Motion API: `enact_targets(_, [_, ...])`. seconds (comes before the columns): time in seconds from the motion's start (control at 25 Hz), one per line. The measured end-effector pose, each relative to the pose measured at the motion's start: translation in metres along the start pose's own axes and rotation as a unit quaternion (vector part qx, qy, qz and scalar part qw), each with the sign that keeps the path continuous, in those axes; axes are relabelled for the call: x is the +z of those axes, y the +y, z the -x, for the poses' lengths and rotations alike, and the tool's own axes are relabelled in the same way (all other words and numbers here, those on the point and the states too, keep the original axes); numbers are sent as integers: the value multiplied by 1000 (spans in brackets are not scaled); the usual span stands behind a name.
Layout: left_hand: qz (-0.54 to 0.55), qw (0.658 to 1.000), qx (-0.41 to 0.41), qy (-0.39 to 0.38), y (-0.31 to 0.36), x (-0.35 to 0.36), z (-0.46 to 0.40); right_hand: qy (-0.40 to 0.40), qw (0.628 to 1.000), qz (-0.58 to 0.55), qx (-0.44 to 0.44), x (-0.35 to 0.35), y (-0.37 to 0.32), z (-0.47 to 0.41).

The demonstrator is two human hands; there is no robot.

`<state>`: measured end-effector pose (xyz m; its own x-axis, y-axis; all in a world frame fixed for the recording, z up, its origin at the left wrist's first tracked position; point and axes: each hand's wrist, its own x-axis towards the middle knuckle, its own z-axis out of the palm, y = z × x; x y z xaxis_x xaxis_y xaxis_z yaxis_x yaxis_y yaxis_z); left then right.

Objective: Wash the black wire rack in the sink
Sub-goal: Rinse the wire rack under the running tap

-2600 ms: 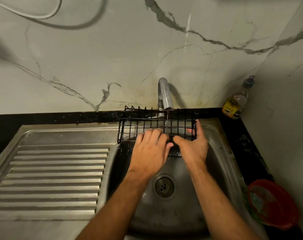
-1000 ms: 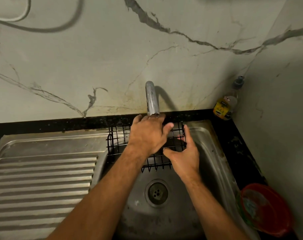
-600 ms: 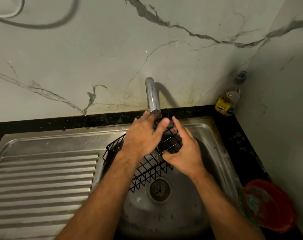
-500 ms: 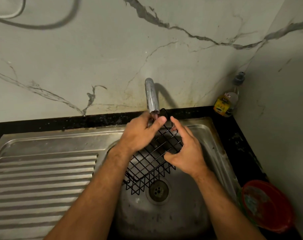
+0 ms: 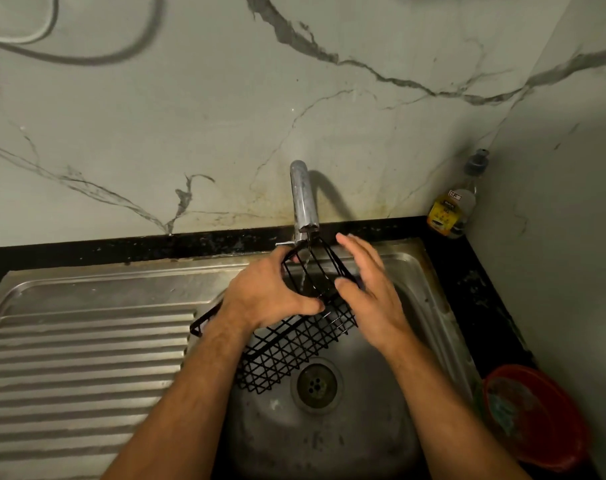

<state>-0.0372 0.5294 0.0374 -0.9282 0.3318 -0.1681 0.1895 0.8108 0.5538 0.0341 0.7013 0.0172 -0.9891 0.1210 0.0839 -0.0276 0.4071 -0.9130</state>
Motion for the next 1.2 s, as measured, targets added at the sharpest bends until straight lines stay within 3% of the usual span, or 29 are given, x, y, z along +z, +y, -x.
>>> enact_targets(0.08, [-74,996,40,-8,6,6,5,-64,983,169,-30,3,-15,-12])
enact_targets(0.16, [-131,989,61,-1,13,10,5,-124,957,255,-61,9,-15,-22])
enact_targets(0.32, [-208,976,61,-1,19,6,5,-75,987,120,74,6,-9,-33])
enact_targets(0.48, [-205,972,109,-35,27,16,19,34,977,137,159,6,-10,-45])
enact_targets(0.6, [-207,969,137,-4,29,23,23,89,967,86,224,2,-7,-40])
enact_targets(0.8, [-197,951,225,-83,30,33,36,164,956,11,243,3,0,-29])
enact_targets(0.88, [-200,959,193,-61,20,28,32,191,949,2,253,3,3,-30])
enact_targets(1.0, [-242,968,63,-17,7,17,22,218,936,-18,275,5,5,-28])
enact_targets(1.2, [-213,959,182,-45,31,44,31,192,948,-24,251,11,3,-22])
